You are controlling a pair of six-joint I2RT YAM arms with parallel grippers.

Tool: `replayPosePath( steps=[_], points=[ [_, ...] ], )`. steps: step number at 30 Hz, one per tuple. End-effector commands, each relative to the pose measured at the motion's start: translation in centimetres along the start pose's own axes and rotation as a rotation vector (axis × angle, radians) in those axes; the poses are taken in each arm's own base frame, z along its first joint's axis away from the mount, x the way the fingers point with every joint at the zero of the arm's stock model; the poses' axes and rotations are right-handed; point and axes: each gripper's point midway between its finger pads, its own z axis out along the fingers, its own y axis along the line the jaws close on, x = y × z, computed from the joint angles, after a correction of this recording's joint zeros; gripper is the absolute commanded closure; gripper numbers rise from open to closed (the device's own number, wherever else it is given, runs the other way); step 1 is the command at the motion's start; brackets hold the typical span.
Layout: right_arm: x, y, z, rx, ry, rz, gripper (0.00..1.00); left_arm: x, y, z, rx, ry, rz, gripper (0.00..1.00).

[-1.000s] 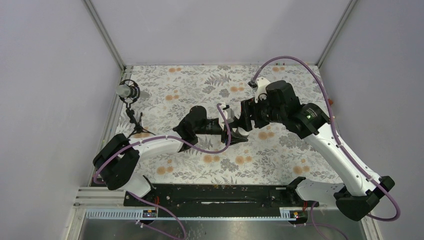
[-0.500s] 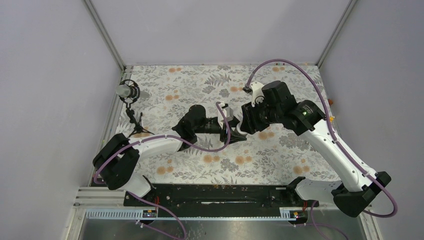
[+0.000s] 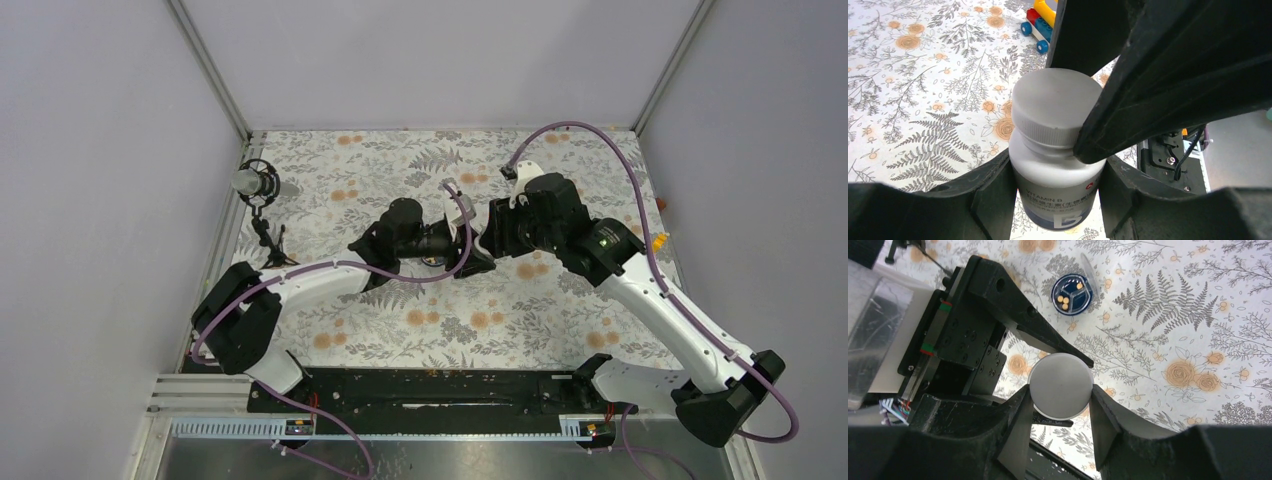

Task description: Sort the pills into containers

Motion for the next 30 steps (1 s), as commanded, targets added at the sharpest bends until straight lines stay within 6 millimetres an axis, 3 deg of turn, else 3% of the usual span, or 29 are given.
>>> replayPosePath(
  steps=[1,4,8,10,14,18,26,30],
  points=[
    [-1.9,1.3,0.6,-0.021,-0.103,0.052,0.69,-5.8,-0.5,0.5,0.004,-0.152,0.081,1.0],
    [-1.9,1.4,0.2,-0.012,-0.075,0.068,0.64,-5.2,-0.5,0.4,0.01,-0.147,0.103,1.0],
    [-2.3,1.6,-1.2,-0.015,-0.083,0.091,0.27,-4.2,-0.6,0.3,0.022,-0.13,0.13,1.0],
    [-2.8,1.7,-2.3,-0.024,-0.109,0.075,0.16,-3.8,-0.8,0.1,0.034,-0.127,0.152,1.0],
    [-3.0,1.6,-4.0,-0.03,-0.102,-0.02,0.14,-3.0,-1.5,-0.3,0.076,-0.122,0.19,1.0],
    [-1.8,2.7,-4.8,-0.118,-0.027,-0.149,0.16,-2.8,-2.8,-0.9,0.149,-0.133,0.231,1.0],
    [0.0,2.9,-4.9,-0.17,0.104,-0.269,0.35,-2.9,-4.8,-1.7,0.269,-0.144,0.263,1.0],
    [0.1,2.8,-4.3,-0.174,0.114,-0.302,0.34,-2.9,-5.2,-1.8,0.298,-0.141,0.263,1.0]
  ],
)
